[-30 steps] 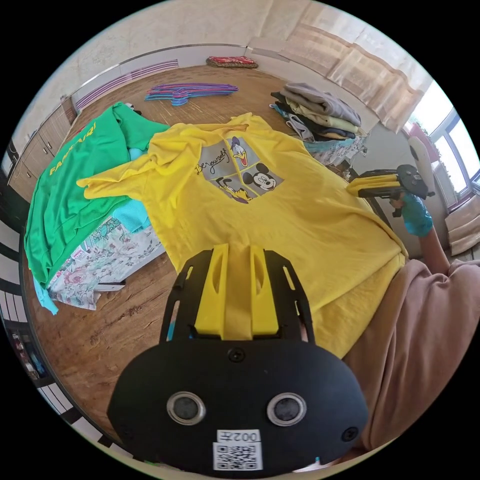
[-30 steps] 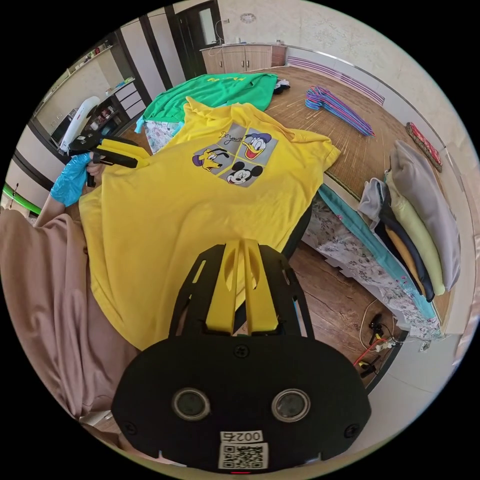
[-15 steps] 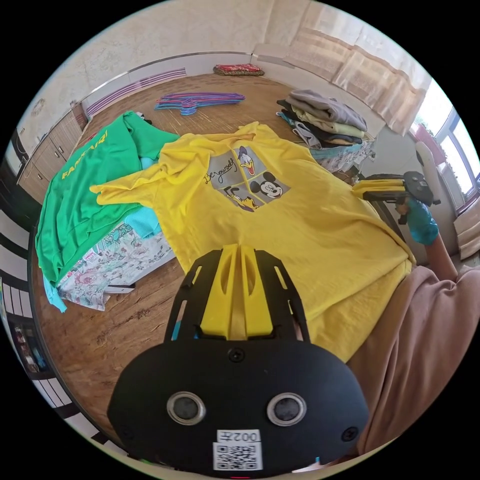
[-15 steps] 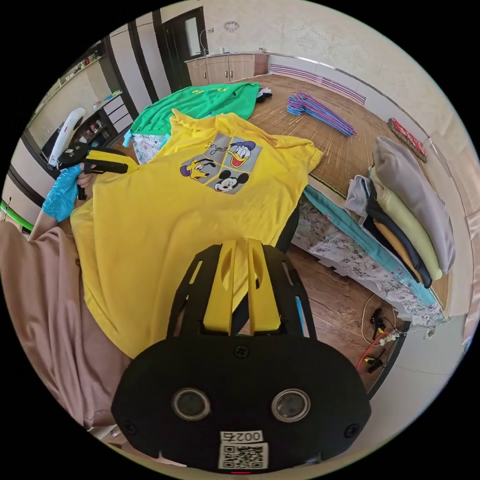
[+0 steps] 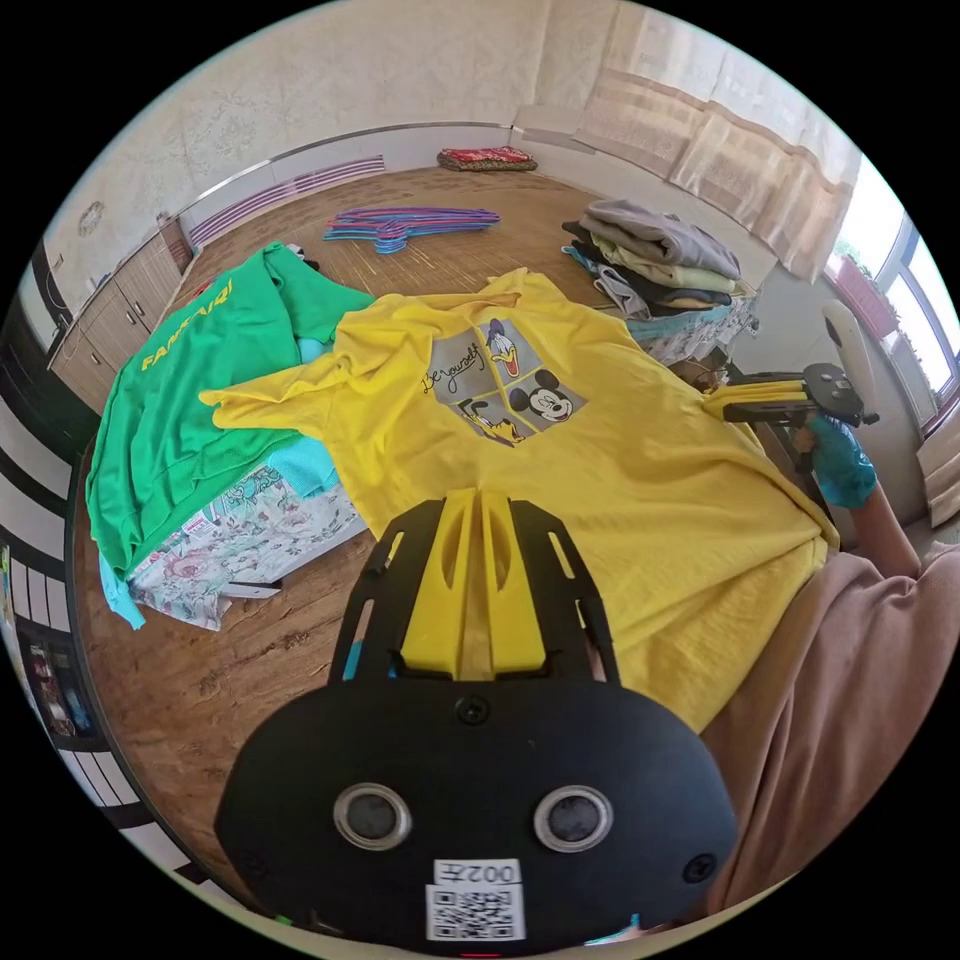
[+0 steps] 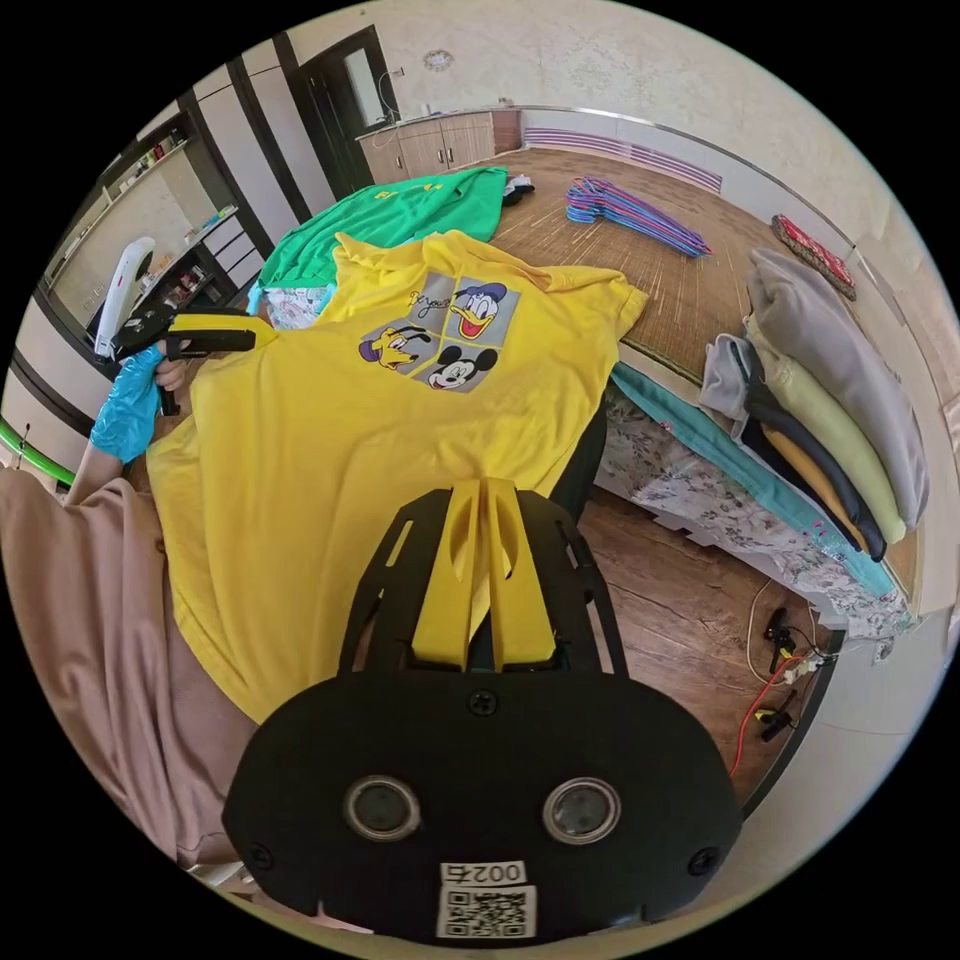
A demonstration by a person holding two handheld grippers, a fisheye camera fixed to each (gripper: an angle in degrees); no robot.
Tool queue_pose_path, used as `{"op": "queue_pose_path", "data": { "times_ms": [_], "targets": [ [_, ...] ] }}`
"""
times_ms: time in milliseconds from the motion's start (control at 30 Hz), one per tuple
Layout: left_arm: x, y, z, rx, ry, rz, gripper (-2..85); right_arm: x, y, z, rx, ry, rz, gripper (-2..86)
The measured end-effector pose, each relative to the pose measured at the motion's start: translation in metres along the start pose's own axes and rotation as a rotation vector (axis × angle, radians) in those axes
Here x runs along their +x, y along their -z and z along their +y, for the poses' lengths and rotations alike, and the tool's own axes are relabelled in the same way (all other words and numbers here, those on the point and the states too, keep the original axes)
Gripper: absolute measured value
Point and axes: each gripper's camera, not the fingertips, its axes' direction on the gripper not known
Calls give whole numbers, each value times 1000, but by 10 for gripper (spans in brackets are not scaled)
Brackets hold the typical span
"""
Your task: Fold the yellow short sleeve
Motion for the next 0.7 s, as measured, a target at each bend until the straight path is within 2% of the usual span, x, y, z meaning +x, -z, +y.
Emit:
{"op": "queue_pose_path", "data": {
  "times_ms": [300,533,700],
  "targets": [
    [3,15,-9,65,10,-13,-10,4,18,2,83,-38,63,-9],
    [6,28,-15,141,12,-64,-10,1,38,5,264,-64,189,-9],
    [4,14,-17,70,20,-44,-12,9,17,2,184,-82,121,-3]
  ]
}}
